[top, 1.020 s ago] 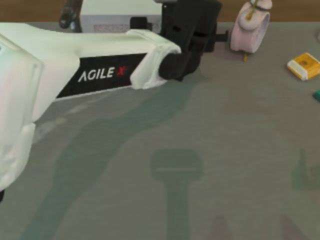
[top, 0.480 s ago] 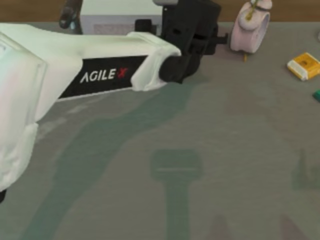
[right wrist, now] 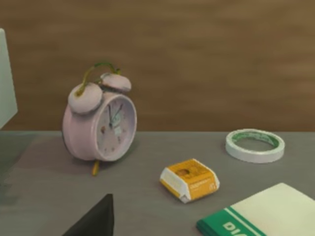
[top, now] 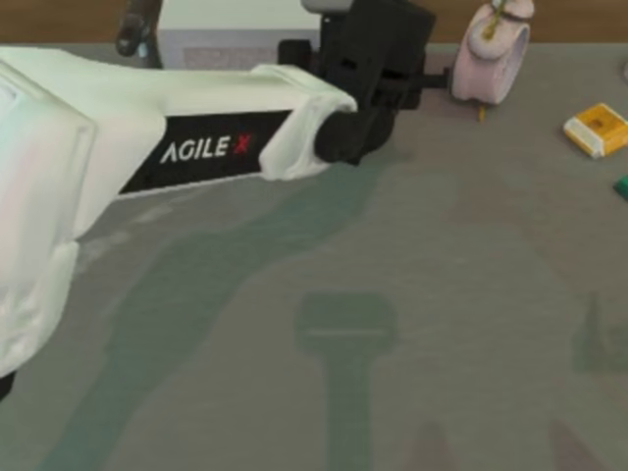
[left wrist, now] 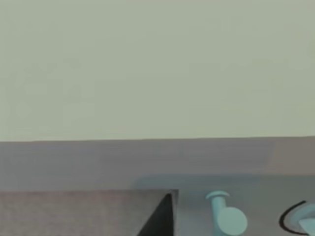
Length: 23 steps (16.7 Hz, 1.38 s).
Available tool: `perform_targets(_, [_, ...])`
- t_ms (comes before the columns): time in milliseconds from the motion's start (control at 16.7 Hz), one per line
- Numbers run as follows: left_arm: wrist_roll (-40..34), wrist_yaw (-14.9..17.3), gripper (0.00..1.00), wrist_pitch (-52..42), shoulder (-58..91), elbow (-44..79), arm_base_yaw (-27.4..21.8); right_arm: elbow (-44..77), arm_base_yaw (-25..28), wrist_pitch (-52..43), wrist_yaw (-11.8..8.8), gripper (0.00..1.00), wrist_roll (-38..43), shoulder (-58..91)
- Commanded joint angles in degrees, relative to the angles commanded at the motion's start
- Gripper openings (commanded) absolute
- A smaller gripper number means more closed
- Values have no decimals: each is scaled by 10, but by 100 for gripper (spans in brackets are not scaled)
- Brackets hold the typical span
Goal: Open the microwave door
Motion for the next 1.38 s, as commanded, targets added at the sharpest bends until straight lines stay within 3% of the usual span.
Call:
perform_targets(480, [0, 0, 0, 0, 0, 0, 0, 0, 0, 0, 0, 100, 0, 0])
perform_targets(540, [-1, 1, 0, -1, -17, -24, -35, 0, 0, 0, 0, 100, 0, 0])
perform_targets(780, [-10, 10, 0, -39, -4, 10, -33, 0, 0, 0, 0, 100, 0, 0])
perform_targets(1020, [-37, 39, 0, -166, 34, 107, -24, 0, 0, 0, 0, 100, 0, 0])
perform_targets(1380, [-94, 104, 0, -437, 94, 298, -2, 0, 0, 0, 0, 100, 0, 0])
